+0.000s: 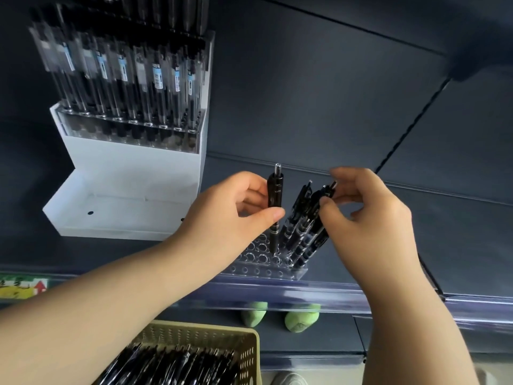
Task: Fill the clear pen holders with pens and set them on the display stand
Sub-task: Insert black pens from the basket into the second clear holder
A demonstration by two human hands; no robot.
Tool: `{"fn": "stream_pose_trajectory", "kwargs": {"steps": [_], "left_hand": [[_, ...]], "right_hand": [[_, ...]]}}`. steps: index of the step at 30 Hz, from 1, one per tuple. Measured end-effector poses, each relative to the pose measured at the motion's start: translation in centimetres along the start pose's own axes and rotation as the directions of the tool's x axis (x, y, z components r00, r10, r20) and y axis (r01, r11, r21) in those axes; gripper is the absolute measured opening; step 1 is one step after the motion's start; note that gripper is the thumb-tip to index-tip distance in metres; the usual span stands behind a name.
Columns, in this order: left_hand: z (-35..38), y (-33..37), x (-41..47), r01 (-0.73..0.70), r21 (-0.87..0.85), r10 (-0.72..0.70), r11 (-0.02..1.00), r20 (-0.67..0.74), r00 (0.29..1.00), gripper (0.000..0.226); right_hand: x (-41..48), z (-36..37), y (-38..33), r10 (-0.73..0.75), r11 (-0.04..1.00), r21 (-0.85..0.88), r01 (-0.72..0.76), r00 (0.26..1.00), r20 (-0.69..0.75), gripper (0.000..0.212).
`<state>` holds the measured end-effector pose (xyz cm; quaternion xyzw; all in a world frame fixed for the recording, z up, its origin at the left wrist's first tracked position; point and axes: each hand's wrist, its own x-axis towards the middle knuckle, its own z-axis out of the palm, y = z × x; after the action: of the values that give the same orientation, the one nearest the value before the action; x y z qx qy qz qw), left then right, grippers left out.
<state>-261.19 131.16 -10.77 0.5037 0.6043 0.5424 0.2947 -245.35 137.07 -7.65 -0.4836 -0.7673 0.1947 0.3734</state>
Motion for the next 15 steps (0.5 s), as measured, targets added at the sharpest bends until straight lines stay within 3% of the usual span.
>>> {"fn": "stream_pose_trajectory", "kwargs": {"steps": [5,15], "left_hand": [[0.00,-0.10,0.00,-0.008,0.026,0.008,1.000,0.006,1.000,0.022],[0.14,-0.42,0.05,-0.014,0.054,0.013,0.998,0.012,1.000,0.023]], "right_hand": [[0.02,-0.04,-0.05,-0.012,0.999,-0.037,0.014,0.999,0.048,0.034],[0.35,0.27,0.14,-0.076,0.991,-0.104,0.080,0.996,0.037,0.016]]}}
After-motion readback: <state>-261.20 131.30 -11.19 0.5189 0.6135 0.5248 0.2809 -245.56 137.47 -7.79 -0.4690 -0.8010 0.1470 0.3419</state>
